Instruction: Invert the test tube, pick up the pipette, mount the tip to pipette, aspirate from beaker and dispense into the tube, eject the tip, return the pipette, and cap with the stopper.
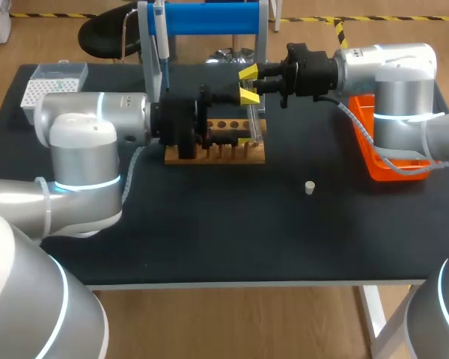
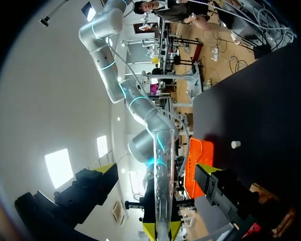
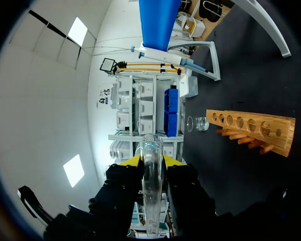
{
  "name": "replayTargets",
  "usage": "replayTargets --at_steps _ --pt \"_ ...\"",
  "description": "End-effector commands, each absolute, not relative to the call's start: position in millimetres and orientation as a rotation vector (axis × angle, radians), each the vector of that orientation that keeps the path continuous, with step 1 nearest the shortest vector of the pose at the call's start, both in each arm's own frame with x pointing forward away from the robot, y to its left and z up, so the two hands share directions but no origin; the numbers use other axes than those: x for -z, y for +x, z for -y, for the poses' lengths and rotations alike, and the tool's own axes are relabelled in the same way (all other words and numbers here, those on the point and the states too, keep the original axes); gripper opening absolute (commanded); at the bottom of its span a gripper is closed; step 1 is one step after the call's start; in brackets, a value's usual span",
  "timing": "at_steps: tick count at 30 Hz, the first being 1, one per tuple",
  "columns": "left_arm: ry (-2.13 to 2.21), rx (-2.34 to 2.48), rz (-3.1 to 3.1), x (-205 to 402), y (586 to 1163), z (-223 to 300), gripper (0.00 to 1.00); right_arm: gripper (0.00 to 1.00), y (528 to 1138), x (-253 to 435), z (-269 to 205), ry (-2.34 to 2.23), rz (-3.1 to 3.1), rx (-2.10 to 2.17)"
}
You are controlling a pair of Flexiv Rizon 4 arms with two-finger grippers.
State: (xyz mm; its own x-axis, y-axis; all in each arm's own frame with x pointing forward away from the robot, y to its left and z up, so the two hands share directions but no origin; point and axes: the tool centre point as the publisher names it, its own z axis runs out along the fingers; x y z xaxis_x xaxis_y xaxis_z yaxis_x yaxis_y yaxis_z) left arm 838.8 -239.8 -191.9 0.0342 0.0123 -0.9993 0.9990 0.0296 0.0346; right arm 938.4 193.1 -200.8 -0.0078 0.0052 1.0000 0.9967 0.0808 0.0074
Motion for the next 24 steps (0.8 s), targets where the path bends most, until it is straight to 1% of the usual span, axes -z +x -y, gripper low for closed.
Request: replayTargets --at_steps 1,8,9,10,12,14,17,18,24 --pt "1.215 1.15 -1.207 192.4 837.8 243.8 1.0 0.0 938.2 199.7 -192.6 -1.152 1.259 1.151" --pt "1.225 1.152 -1.203 192.5 836.7 246.7 1.0 0.0 938.2 199.7 -192.6 -1.152 1.259 1.151" --pt "1.226 1.154 -1.202 192.6 836.5 247.1 0.92 0.0 938.2 199.7 -192.6 -1.152 1.259 1.151" --pt "1.226 1.155 -1.201 192.7 836.3 247.4 0.88 0.0 938.2 199.7 -192.6 -1.152 1.259 1.151" --pt "1.227 1.158 -1.2 192.8 835.8 248.2 0.85 0.0 938.2 199.7 -192.6 -1.152 1.259 1.151" --pt "1.228 1.161 -1.199 192.9 835.4 248.8 0.76 0.0 938.2 199.7 -192.6 -1.152 1.259 1.151" --pt "1.228 1.165 -1.196 193.4 834.7 250.0 0.75 0.0 938.2 199.7 -192.6 -1.152 1.259 1.151" --pt "1.229 1.166 -1.196 193.6 834.5 250.4 0.77 0.0 938.2 199.7 -192.6 -1.152 1.259 1.151" --pt "1.23 1.172 -1.19 194.1 834.2 252.0 0.7 0.0 938.2 199.7 -192.6 -1.152 1.259 1.151"
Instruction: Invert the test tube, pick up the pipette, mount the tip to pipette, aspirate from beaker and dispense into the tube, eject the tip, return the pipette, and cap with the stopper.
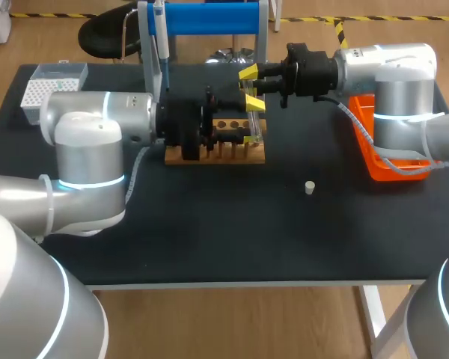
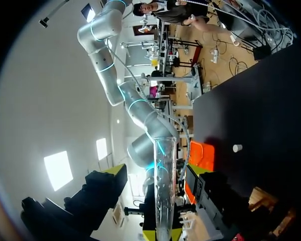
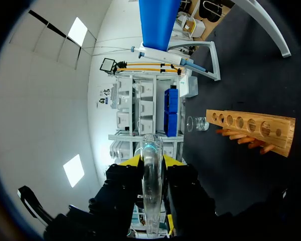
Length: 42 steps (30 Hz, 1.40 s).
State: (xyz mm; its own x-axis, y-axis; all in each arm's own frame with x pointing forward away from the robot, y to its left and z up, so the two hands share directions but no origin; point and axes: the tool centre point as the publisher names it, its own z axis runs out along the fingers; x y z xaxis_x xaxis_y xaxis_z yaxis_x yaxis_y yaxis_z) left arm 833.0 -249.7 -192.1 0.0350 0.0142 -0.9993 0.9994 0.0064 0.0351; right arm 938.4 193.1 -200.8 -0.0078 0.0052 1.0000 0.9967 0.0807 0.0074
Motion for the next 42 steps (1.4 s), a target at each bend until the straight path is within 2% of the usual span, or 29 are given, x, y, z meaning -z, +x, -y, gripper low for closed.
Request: replayTargets --at_steps 1,4,13,22,25,26,27,29,34,35,36,37,42 --pt "1.23 1.172 -1.189 194.2 834.1 252.2 0.62 0.0 938.2 199.7 -192.6 -1.152 1.259 1.151" --pt "1.229 1.173 -1.186 194.1 834.6 252.7 0.55 0.0 938.2 199.7 -192.6 -1.152 1.259 1.151" --pt "1.234 1.178 -1.181 193.7 836.0 254.7 0.49 0.0 938.2 199.7 -192.6 -1.152 1.259 1.151" --pt "1.234 1.183 -1.174 193.6 836.5 254.8 0.38 0.0 938.2 199.7 -192.6 -1.152 1.259 1.151" --pt "1.234 1.183 -1.174 193.5 836.5 254.6 0.3 0.0 938.2 199.7 -192.6 -1.152 1.259 1.151" --pt "1.234 1.184 -1.173 193.6 836.5 254.5 0.24 0.0 938.2 199.7 -192.6 -1.152 1.259 1.151" --pt "1.233 1.185 -1.173 193.6 836.6 254.5 0.13 0.0 938.2 199.7 -192.6 -1.152 1.259 1.151" --pt "1.232 1.185 -1.173 193.7 836.6 254.4 0.01 0.0 938.2 199.7 -192.6 -1.152 1.259 1.151" --pt "1.232 1.187 -1.171 193.9 836.6 253.8 0.0 0.0 938.2 199.7 -192.6 -1.152 1.259 1.151" --pt "1.234 1.191 -1.171 194.1 836.5 253.6 0.0 0.28 938.2 199.7 -192.6 -1.152 1.259 1.151" --pt "1.238 1.194 -1.171 194.2 836.4 253.5 0.0 0.76 938.2 199.7 -192.6 -1.152 1.259 1.151" --pt "1.241 1.196 -1.172 194.4 836.3 253.4 0.0 1.0 938.2 199.7 -192.6 -1.152 1.259 1.151" --pt "1.241 1.196 -1.172 194.4 836.3 253.4 0.0 1.0 938.2 199.7 -192.6 -1.152 1.259 1.151"
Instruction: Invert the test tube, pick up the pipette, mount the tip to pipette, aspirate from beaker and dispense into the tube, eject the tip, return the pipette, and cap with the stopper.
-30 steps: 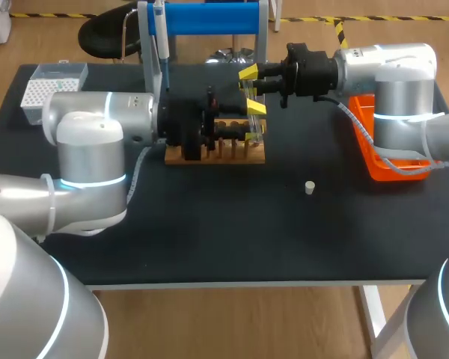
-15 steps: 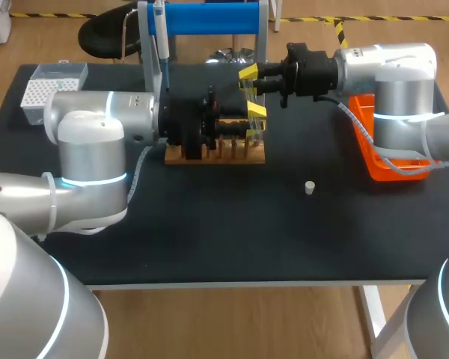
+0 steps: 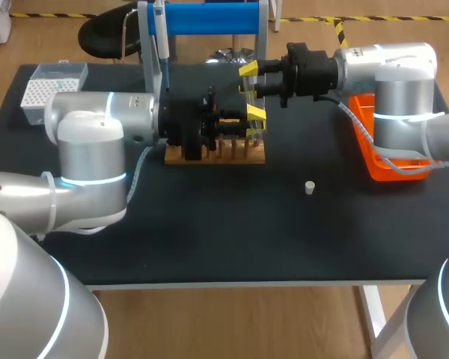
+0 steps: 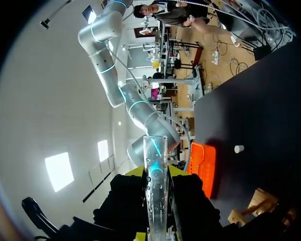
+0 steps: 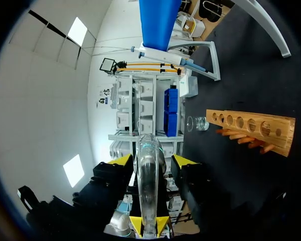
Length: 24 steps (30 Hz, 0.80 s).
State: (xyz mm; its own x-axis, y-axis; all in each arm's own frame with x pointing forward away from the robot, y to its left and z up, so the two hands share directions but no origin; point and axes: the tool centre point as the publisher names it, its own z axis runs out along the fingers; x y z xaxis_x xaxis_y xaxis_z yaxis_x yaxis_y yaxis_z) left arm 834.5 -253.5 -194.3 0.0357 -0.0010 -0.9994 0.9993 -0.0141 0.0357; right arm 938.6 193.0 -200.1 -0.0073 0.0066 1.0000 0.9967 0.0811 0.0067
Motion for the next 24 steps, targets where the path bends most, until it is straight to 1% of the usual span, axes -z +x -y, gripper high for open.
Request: replayTargets --at_steps 1,9,11,17,20,24 --pt "1.241 1.196 -1.172 194.4 836.3 253.4 0.0 1.0 938.2 199.7 -192.6 -1.152 1.259 1.151" --pt "1.241 1.196 -1.172 194.4 836.3 253.4 0.0 1.0 938.2 199.7 -192.6 -1.152 1.259 1.151" --pt "1.241 1.196 -1.172 194.4 836.3 253.4 0.0 1.0 929.6 198.0 -186.2 -1.158 1.542 1.392" --pt "1.241 1.196 -1.172 194.4 836.3 253.4 0.0 1.0 916.6 205.3 -151.4 -1.01 1.919 1.711" --pt "1.241 1.196 -1.172 194.4 836.3 253.4 0.0 1.0 912.8 215.4 -133.8 -0.87 2.282 2.058" --pt "1.241 1.196 -1.172 194.4 836.3 253.4 0.0 1.0 912.8 215.4 -133.8 -0.87 2.282 2.058"
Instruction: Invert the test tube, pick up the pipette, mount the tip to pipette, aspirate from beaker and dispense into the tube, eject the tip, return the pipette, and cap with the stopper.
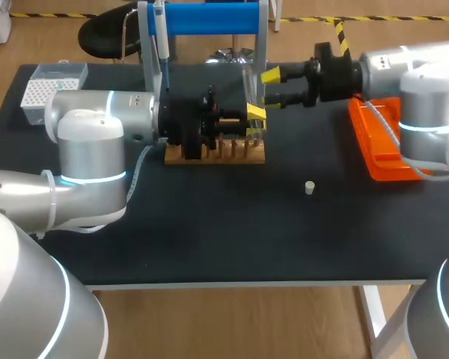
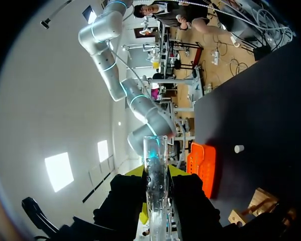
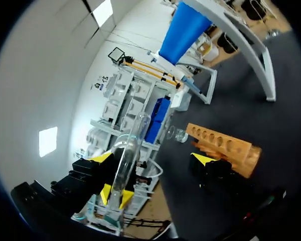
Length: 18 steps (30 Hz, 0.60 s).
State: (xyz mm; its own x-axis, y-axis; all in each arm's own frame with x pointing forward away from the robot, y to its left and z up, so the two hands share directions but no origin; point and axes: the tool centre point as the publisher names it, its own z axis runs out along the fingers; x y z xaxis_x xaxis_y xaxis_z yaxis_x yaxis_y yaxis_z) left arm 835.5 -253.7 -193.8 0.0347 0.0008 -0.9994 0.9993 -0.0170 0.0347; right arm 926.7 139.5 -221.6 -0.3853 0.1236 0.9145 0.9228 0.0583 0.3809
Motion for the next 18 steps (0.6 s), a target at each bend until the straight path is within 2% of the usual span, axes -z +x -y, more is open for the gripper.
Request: replayTargets --at_steps 1,10,18 --pt "1.241 1.196 -1.172 194.4 836.3 253.4 0.0 1.0 912.8 215.4 -133.8 -0.87 2.282 2.058" --pt "1.241 1.196 -1.172 194.4 836.3 253.4 0.0 1.0 912.8 215.4 -133.8 -0.87 2.282 2.058" --pt "1.241 1.196 -1.172 194.4 836.3 253.4 0.0 1.0 917.2 239.8 -103.2 -0.698 2.518 2.054"
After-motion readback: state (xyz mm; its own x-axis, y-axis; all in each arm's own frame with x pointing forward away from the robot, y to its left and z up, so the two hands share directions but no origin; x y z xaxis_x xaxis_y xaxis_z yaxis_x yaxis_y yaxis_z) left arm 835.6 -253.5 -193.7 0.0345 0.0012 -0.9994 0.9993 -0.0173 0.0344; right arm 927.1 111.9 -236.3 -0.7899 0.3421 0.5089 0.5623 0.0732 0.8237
